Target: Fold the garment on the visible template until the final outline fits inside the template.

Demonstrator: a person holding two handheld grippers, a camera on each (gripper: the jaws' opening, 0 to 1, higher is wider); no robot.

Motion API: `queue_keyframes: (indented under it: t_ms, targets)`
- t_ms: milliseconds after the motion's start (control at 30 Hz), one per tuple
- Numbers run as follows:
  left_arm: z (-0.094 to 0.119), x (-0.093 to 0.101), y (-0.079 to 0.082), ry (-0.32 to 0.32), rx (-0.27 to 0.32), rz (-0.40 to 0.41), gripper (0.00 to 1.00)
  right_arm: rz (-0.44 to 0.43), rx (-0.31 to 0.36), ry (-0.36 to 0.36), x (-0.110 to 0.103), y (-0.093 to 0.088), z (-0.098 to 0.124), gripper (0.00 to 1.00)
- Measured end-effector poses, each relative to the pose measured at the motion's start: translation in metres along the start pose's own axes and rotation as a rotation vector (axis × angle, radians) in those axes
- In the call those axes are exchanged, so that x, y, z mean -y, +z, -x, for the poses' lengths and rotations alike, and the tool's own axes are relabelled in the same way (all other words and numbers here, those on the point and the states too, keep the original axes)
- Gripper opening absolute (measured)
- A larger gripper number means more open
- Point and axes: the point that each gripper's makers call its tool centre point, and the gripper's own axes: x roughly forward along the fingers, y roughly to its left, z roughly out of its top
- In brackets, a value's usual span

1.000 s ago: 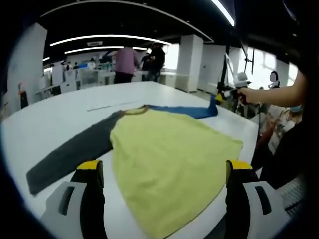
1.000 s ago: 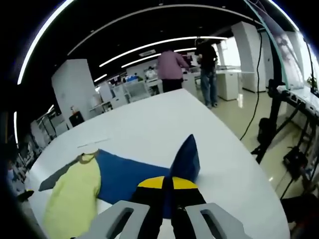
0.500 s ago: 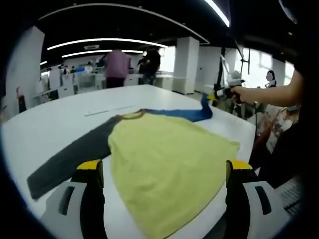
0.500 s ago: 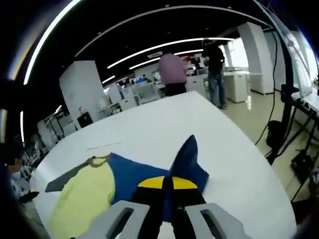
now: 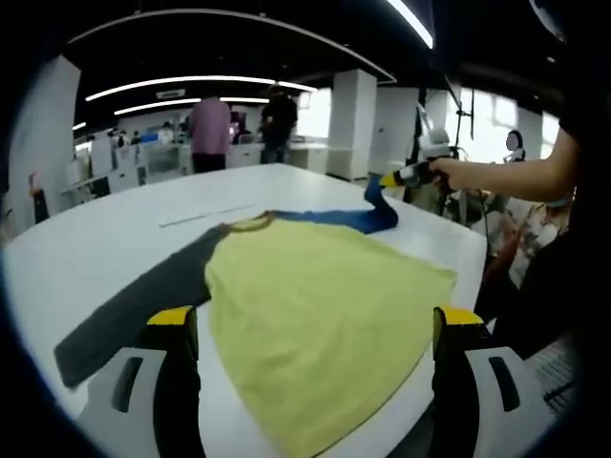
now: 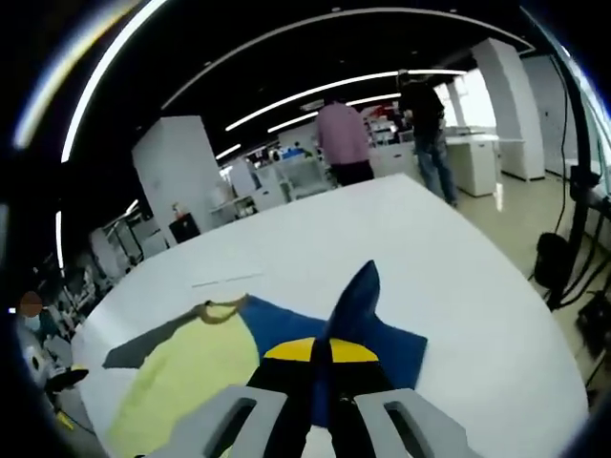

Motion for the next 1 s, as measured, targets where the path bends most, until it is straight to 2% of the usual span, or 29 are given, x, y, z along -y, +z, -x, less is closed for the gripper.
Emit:
queue_keyframes:
  t_ms: [567, 1000]
  targets:
    - [0.0, 0.001, -0.002, -0.007, -0.005, -0.013, 0.99, 0.011, -0.033, 0.095, -0.053, -0.009, -0.02, 0.0]
    - [0.0, 0.001, -0.005, -0.007, -0.013, -0.016, 0.99, -0.009, -0.028, 0.137, -0.082, -0.01, -0.03, 0.0]
